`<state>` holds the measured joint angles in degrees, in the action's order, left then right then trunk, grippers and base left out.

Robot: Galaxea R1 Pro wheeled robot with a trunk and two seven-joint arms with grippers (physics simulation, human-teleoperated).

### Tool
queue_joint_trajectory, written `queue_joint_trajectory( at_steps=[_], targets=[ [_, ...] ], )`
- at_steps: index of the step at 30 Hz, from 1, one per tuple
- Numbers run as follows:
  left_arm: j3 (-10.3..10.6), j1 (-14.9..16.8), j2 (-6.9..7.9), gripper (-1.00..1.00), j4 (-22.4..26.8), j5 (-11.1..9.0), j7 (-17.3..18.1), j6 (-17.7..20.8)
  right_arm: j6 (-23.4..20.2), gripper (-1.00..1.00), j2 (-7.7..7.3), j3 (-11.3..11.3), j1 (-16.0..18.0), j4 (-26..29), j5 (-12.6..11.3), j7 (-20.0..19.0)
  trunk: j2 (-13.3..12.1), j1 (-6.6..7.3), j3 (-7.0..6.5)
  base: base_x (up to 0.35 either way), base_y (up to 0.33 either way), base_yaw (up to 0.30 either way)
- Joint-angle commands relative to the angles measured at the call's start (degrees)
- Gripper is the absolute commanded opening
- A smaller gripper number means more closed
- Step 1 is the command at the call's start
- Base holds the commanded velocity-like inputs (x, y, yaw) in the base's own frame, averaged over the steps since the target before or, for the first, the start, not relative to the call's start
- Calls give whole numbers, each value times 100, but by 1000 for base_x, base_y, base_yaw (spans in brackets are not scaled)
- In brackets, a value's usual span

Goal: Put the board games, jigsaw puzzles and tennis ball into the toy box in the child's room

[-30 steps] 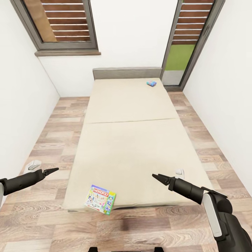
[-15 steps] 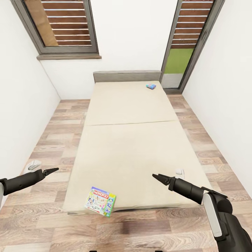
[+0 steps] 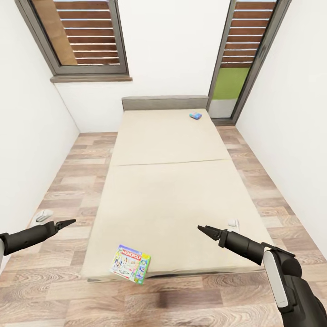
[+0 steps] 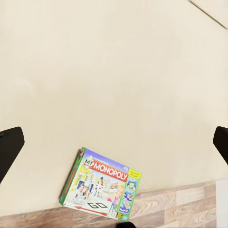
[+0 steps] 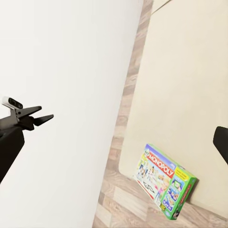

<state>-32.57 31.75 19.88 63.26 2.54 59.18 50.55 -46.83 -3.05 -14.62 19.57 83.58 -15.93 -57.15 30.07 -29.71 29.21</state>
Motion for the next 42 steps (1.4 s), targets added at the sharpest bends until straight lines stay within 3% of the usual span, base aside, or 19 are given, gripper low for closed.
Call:
queue_joint_trajectory(
  at_steps=[1, 42],
  targets=[
    [-11, 2, 2, 100, 2, 26, 40, 43, -29, 100, -1, -4, 3, 1, -12, -10, 7, -2, -2, 0, 0, 0],
    [-4, -16, -19, 100, 2, 1, 60, 34, -36, 100, -42, -5, 3, 0, -28, 203, 7, -2, -356, 0, 0, 0]
  ],
)
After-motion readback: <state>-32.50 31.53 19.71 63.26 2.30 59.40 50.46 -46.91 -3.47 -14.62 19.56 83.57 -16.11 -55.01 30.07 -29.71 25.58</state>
